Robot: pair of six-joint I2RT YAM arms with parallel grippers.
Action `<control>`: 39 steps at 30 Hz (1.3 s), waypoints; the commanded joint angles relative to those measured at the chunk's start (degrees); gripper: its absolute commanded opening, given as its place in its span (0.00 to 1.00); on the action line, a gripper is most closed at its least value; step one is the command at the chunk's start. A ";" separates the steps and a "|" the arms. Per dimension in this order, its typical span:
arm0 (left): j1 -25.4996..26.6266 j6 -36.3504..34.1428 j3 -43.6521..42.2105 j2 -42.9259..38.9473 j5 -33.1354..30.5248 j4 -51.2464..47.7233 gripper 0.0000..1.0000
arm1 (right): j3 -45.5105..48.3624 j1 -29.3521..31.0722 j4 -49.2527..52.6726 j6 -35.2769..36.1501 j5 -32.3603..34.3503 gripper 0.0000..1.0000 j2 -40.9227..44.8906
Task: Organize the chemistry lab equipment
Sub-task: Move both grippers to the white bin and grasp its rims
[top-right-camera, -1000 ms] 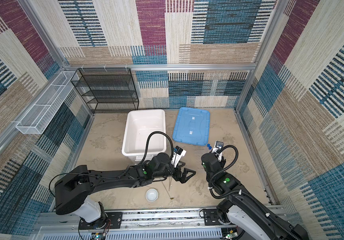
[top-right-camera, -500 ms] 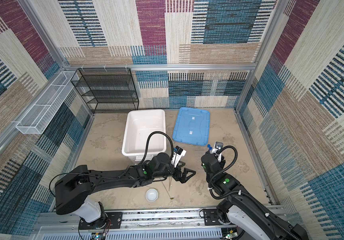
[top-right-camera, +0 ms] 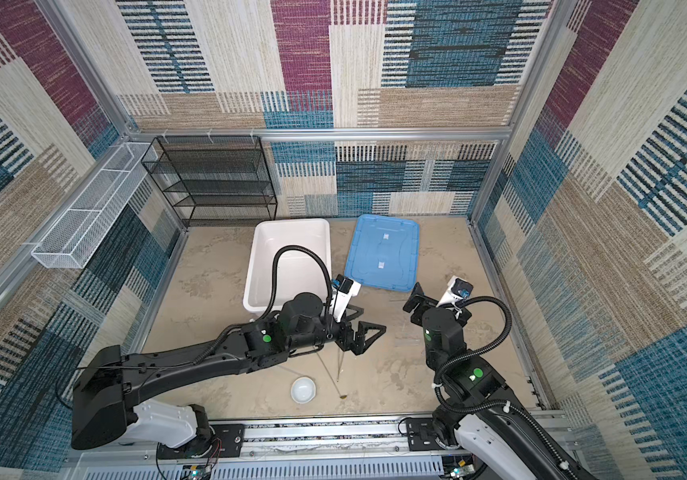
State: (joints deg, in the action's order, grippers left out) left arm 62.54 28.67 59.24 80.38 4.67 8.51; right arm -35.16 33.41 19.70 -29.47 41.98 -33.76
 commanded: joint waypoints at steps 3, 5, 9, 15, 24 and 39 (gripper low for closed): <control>-1.27 -5.49 6.72 -5.53 -8.59 -16.34 0.99 | -9.32 0.08 -2.28 5.51 -5.58 0.99 -5.90; -3.73 -6.43 10.20 -7.54 -9.16 -22.75 0.99 | -12.95 0.08 -4.58 8.38 -10.07 0.99 -8.68; -11.91 -8.32 15.47 -10.00 -1.83 -31.83 0.99 | -15.50 0.08 -10.31 11.14 -18.38 0.99 -12.20; -21.17 -15.34 19.90 -11.96 -12.31 -43.39 1.00 | -19.88 -0.01 -12.44 14.71 -31.74 0.99 -21.93; -40.30 -12.45 28.75 -1.84 -13.14 -55.08 0.86 | -28.32 0.04 -7.61 16.60 -45.02 0.99 -38.43; -49.51 -5.90 32.61 15.67 -5.96 -52.55 0.66 | -30.61 0.04 -5.34 16.55 -46.38 0.99 -46.99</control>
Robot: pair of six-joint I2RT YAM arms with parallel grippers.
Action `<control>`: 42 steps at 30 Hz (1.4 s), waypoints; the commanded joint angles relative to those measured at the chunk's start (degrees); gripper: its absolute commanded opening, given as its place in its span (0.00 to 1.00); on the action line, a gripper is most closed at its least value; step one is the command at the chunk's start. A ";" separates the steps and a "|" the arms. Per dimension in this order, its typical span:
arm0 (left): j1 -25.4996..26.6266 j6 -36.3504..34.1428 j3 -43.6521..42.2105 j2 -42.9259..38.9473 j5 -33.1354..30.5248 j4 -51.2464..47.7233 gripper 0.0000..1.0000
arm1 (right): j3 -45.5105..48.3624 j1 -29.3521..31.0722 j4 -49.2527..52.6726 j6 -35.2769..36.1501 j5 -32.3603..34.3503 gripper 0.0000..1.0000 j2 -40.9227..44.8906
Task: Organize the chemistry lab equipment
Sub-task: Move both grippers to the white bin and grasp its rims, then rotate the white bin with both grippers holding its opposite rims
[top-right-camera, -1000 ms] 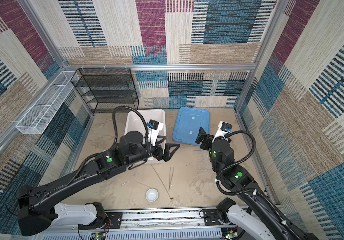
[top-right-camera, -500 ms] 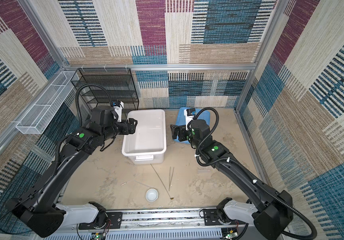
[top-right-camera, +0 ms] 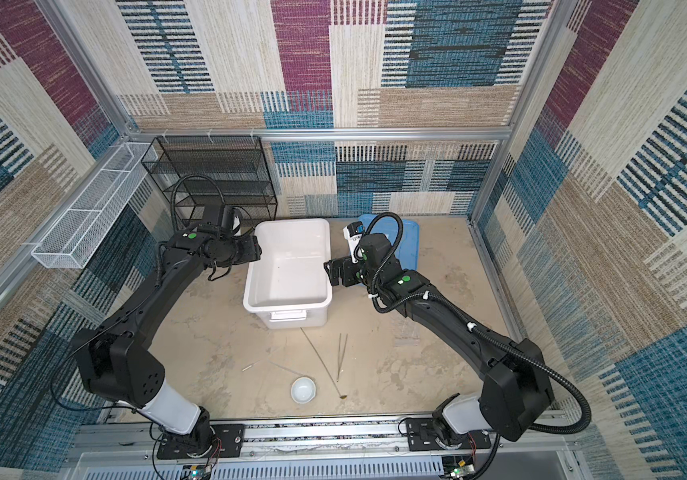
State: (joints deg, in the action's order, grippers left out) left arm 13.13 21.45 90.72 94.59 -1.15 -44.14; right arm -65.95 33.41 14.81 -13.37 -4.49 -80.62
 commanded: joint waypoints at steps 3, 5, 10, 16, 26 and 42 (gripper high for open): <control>-0.02 1.18 1.09 2.93 -2.31 0.23 0.61 | 0.23 0.03 -0.23 0.78 -0.60 0.99 -0.65; 0.06 1.22 1.11 3.77 -2.86 0.52 0.60 | 0.21 0.07 -0.49 0.80 -1.28 0.99 -1.31; 0.06 1.24 1.26 6.12 -4.62 0.77 0.53 | 0.62 0.12 -1.79 -0.06 -2.75 0.99 -2.25; 0.14 2.10 1.12 6.89 -4.76 0.81 0.50 | 1.00 0.12 -1.64 -0.35 -2.88 0.99 -3.01; 0.10 2.76 0.78 7.29 -4.74 1.03 0.30 | 0.48 0.04 -3.76 -1.94 -6.67 0.99 -3.91; -0.73 15.52 -12.95 -5.33 -7.73 8.51 0.10 | 0.72 -0.01 -7.99 -6.17 -12.29 0.99 -2.49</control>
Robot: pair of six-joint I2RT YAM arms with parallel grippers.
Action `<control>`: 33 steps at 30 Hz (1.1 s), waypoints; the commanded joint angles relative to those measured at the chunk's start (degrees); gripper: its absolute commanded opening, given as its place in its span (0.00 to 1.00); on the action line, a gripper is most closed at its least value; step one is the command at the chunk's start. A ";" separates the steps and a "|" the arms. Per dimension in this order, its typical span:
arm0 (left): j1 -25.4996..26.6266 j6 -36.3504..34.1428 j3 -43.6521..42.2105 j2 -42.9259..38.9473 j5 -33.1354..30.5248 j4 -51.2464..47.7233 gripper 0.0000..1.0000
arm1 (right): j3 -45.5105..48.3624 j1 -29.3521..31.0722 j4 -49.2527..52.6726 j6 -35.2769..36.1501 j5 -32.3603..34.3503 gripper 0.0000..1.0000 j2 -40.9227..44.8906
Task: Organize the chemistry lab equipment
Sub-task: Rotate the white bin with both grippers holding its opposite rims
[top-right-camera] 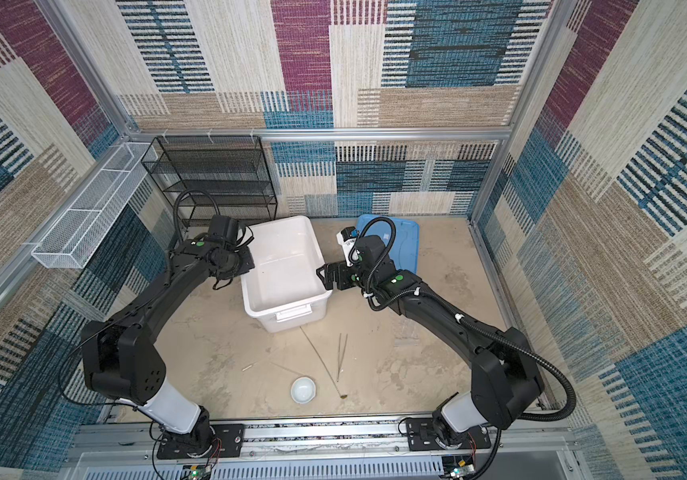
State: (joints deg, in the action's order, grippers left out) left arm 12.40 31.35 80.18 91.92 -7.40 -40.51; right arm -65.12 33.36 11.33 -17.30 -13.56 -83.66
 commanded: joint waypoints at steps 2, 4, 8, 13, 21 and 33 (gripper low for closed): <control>-0.01 7.94 -5.56 -5.32 -2.99 7.18 0.12 | -0.94 0.03 -3.75 -2.30 -4.09 0.99 -0.28; -0.09 9.76 -8.88 -7.12 -4.12 10.07 0.14 | -1.06 0.03 -3.60 -2.91 -4.59 0.99 -0.86; -0.01 13.47 -13.23 -10.57 -5.31 11.42 0.22 | -0.07 0.04 -3.96 -3.71 -4.81 0.99 -0.59; 0.10 16.20 -19.86 -15.97 -0.98 15.37 0.49 | 0.57 -0.05 -3.01 -3.54 -3.36 0.99 0.81; 6.49 22.91 -28.82 -27.47 2.14 15.60 0.78 | 2.51 -0.05 -1.45 -3.14 -1.17 0.99 2.88; 16.39 28.45 -27.33 -25.86 3.73 21.46 0.79 | 4.45 -0.14 -1.58 -3.44 0.76 0.99 3.26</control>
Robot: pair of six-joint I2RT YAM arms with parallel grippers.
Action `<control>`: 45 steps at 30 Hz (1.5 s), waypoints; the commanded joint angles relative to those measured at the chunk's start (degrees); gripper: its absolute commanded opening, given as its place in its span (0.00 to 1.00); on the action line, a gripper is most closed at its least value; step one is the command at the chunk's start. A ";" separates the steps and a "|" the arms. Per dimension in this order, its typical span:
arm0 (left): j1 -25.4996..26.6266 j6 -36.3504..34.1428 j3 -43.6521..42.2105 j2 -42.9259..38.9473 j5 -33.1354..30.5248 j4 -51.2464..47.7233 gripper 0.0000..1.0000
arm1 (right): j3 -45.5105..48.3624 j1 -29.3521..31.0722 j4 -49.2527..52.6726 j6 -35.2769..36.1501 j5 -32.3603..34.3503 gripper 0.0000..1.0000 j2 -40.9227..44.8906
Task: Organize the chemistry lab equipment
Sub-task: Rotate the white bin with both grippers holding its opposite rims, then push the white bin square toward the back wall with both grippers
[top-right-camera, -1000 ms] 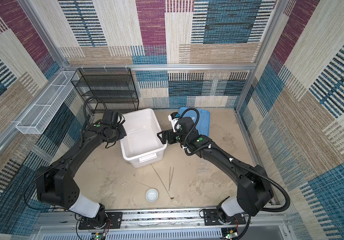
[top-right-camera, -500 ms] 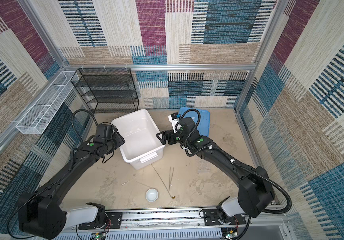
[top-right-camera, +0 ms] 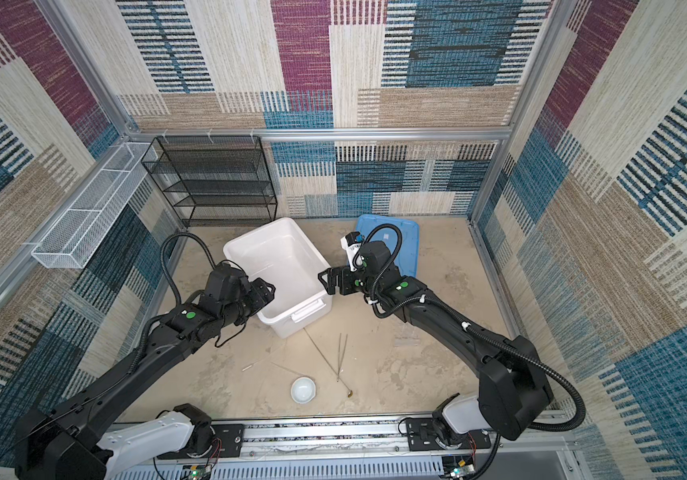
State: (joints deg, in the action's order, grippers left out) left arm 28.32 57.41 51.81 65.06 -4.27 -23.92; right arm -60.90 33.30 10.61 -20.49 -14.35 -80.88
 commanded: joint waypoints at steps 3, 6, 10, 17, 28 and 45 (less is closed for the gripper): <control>0.80 2.36 2.46 2.94 0.83 7.02 0.77 | 0.52 -0.08 -0.77 -0.26 1.93 0.99 0.72; 1.89 1.58 4.48 4.80 -0.92 7.90 0.76 | 0.84 -0.07 -0.77 -0.08 2.42 0.99 0.81; 3.22 2.35 5.55 7.78 -0.30 11.06 0.76 | 1.04 -0.24 -0.45 0.28 3.25 0.99 0.82; 5.87 3.62 8.02 12.18 0.51 12.74 0.75 | 1.75 -0.54 -0.72 0.51 4.05 0.99 1.21; 3.76 -8.54 10.84 7.62 -13.91 -0.80 0.79 | 2.98 -2.94 -0.94 -0.70 4.14 0.99 3.50; -17.78 -50.36 39.30 35.17 -5.33 -6.07 0.78 | 3.26 -4.36 0.84 2.60 1.14 0.99 3.58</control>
State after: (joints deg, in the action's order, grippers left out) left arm 11.51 14.33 87.83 97.32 -12.01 -28.95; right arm -57.47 29.15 11.40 -19.18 -11.57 -77.60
